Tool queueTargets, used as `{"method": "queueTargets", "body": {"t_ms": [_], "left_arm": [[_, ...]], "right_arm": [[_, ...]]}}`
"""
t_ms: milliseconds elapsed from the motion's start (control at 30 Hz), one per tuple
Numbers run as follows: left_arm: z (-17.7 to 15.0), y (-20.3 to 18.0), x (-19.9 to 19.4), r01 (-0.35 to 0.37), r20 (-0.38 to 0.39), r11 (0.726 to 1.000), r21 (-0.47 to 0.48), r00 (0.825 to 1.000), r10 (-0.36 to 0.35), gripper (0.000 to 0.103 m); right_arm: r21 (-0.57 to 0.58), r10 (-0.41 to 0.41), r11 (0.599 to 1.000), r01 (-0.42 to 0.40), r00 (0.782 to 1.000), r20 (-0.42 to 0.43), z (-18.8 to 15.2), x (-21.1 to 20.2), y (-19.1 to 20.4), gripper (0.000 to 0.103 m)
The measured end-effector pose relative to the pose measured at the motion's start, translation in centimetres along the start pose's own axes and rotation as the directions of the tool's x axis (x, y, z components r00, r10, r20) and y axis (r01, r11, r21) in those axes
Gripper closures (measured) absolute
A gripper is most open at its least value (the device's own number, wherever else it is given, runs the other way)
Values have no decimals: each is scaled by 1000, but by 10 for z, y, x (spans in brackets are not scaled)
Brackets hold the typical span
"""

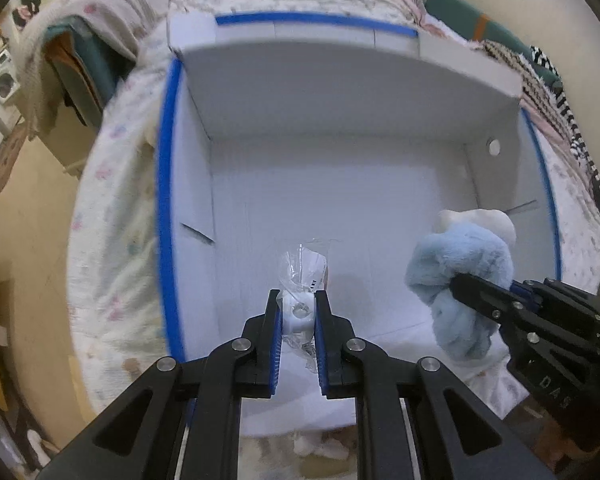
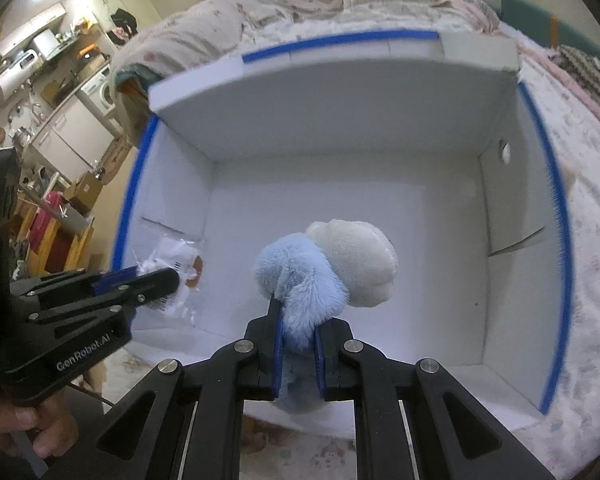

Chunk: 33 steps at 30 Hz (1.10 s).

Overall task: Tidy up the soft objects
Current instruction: 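Carry both items into the box and open both grippers to release them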

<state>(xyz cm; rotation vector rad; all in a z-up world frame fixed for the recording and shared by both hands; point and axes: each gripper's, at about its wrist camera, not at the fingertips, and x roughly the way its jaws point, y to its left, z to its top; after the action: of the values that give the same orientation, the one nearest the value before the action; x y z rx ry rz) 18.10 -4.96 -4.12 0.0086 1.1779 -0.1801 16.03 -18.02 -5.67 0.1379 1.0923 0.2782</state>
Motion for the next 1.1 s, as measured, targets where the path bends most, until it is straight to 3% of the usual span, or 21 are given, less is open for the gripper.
{"method": "queueTargets", "body": {"t_ms": [233, 433, 667, 867, 933, 1067, 1100], "left_arm": [[-8, -3, 34, -13, -59, 1000, 14, 998, 13, 90], [-10, -3, 47, -38, -77, 999, 21, 996, 39, 90], [-8, -8, 47, -20, -81, 999, 25, 996, 22, 90], [-11, -7, 41, -15, -76, 1000, 6, 997, 15, 86], [-11, -2, 36, 4, -67, 1000, -17, 998, -5, 81], [-9, -3, 26, 15, -32, 1000, -9, 999, -15, 69], [-9, -4, 24, 22, -27, 1000, -3, 999, -22, 59]], "right_arm": [[30, -24, 999, 27, 996, -89, -8, 37, -7, 89], [56, -37, 997, 44, 992, -119, -8, 47, -14, 88], [74, -31, 996, 40, 992, -120, -1, 50, -17, 86], [86, -37, 995, 46, 994, -107, 2, 45, -22, 69], [89, -43, 995, 51, 995, -89, 3, 40, -23, 37], [97, -51, 994, 56, 997, -58, 7, 32, -25, 33], [100, -51, 993, 57, 997, -56, 7, 31, -25, 33]]}}
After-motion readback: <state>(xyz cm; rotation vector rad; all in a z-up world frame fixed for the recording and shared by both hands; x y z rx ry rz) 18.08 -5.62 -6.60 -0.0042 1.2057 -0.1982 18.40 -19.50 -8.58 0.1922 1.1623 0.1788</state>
